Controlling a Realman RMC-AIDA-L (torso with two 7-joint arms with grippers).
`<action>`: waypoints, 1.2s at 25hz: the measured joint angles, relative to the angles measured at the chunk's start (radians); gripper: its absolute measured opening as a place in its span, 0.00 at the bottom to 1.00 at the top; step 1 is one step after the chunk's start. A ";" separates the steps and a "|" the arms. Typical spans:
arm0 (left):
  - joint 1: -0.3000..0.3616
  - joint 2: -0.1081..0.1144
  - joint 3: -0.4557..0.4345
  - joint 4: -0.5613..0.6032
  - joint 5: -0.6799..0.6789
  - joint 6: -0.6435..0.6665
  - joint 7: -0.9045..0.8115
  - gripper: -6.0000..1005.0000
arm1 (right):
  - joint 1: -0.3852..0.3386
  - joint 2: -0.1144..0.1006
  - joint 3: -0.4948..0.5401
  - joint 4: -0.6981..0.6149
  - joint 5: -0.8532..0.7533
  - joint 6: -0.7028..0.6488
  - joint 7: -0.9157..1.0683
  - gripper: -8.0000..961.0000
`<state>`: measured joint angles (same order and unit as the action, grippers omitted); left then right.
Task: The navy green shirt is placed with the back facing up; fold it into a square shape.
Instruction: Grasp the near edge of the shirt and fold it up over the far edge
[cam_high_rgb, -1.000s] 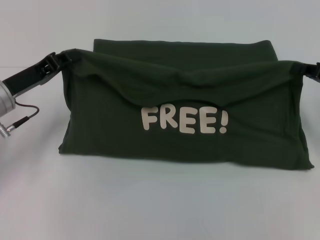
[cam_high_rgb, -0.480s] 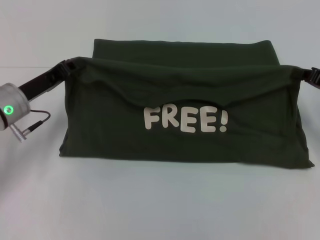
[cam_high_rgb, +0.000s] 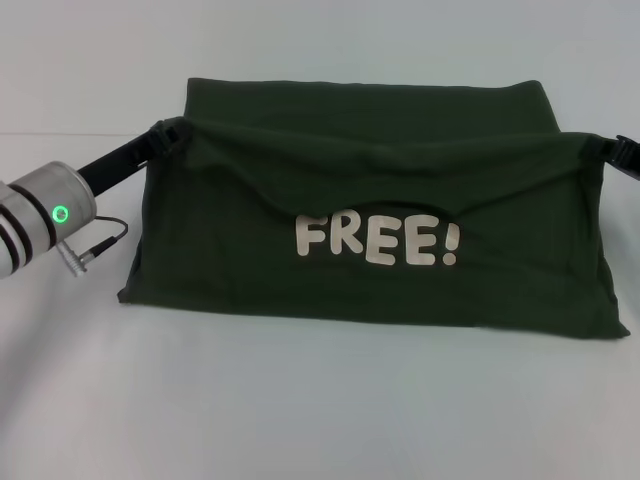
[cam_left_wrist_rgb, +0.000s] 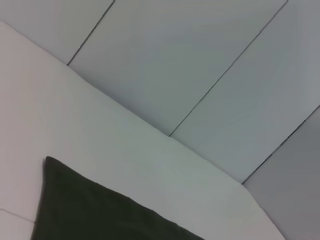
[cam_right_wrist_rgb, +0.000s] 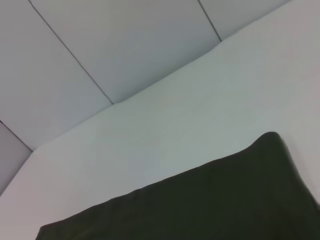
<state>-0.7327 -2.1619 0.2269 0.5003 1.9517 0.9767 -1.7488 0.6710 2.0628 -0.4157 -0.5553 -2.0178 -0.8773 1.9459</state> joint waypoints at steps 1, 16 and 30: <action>-0.001 0.000 0.002 -0.003 -0.004 -0.008 0.005 0.04 | 0.003 0.002 0.000 0.000 0.000 0.006 -0.003 0.07; -0.042 -0.002 0.014 -0.058 -0.008 -0.128 0.074 0.04 | 0.021 0.021 -0.028 0.009 0.001 0.077 -0.018 0.07; -0.081 -0.004 0.014 -0.101 -0.011 -0.233 0.109 0.07 | 0.025 0.027 -0.028 0.031 0.005 0.134 -0.038 0.08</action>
<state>-0.8139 -2.1660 0.2406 0.3992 1.9402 0.7439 -1.6394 0.6955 2.0893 -0.4433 -0.5248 -2.0125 -0.7432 1.9075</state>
